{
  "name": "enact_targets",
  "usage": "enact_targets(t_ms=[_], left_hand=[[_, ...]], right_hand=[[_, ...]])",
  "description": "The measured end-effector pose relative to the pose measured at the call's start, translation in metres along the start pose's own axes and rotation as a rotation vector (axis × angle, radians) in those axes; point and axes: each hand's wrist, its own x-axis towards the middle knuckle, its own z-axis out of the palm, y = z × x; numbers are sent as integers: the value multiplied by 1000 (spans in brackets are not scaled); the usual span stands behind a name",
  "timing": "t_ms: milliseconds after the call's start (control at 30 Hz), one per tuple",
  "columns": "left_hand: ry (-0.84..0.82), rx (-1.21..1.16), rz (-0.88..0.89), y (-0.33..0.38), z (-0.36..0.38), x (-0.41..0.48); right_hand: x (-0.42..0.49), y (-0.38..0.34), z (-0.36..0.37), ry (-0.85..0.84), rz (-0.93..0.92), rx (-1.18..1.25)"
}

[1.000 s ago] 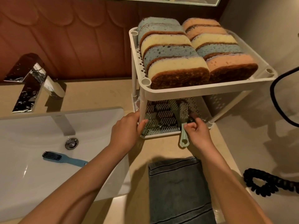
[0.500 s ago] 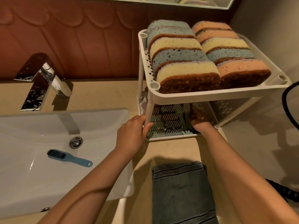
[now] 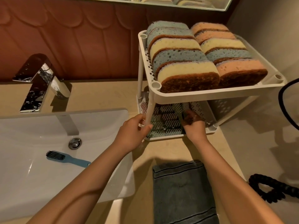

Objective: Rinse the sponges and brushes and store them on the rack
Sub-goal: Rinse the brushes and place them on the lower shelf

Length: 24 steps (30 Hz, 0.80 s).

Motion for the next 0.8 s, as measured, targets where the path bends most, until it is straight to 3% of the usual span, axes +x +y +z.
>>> enact_targets(t_ms=[167,333,567,800], left_hand=[[-201,-114,-108,-17,-16,-17],[-283,-154,-180,-57,-36,-52],[-255,-153,-379,-134,-78,-109],[-71,-231,-614,-207,-119,-156]], right_hand=[[-65,-26,16,-162,-1,244],[-109,-50,32,-384,-29,264],[-156,-79,79,-692,-103,44],[-175,-102,160,-816,-167,-59]])
